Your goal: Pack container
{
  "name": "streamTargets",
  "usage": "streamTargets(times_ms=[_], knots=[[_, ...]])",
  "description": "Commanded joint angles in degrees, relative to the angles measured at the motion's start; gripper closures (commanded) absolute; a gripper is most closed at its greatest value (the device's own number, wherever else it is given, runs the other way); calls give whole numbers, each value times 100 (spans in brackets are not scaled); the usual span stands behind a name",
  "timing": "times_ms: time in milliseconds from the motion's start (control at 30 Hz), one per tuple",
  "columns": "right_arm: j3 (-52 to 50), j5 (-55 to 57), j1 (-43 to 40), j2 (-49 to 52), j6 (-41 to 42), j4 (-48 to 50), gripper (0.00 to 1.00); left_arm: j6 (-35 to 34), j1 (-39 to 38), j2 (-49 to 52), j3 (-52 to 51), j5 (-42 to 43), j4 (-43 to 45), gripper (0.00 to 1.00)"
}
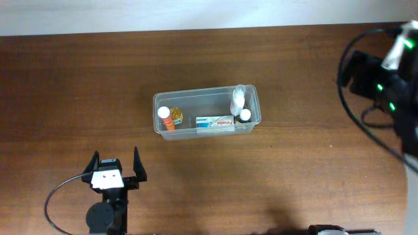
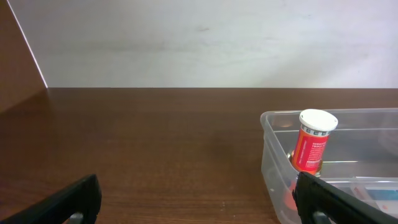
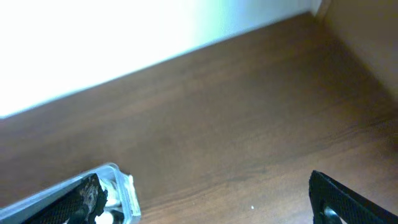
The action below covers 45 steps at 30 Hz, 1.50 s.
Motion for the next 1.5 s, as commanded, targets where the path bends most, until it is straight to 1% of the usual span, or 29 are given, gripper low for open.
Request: streamTargets(times_ms=[0,200,467,533,633,733,933,967,1067,1167,1233,1367,1467], knots=[[52,122,35,-603,9,0,2,131,35,-55,-46,79,2,1],[39,374,35,-1639,-87,96,2,131,35,-55,-46,79,0,1],[-409,459,35,-2933,-492,826,2,131,35,-55,-46,79,2,1],[-704,459,35,-3298,-492,1134,2,131,35,-55,-46,79,2,1],[-1047,442,35,-3587,-490,1508,2,131,35,-55,-46,79,2,1],[-1604,195,35,-3976,-570,2188,2,131,35,-55,-46,79,2,1],[-3023,-120,35,-4701,-638,4131,2,131,35,-55,-46,79,2,0],[-3429,-219,35,-4852,-640,4621,2,131,35,-55,-46,79,2,1],[-4413,-354,35,-5160,-638,5692,2,131,35,-55,-46,79,2,1],[-5263,-461,35,-5381,-643,6406,2,131,35,-55,-46,79,2,1],[-5709,-566,35,-5493,-643,6712,2,131,35,-55,-46,79,0,1],[-6966,-1062,35,-5788,-1060,7635,2,131,35,-55,-46,79,2,1],[-8013,-1121,35,-6067,-1093,8476,2,131,35,-55,-46,79,2,1]])
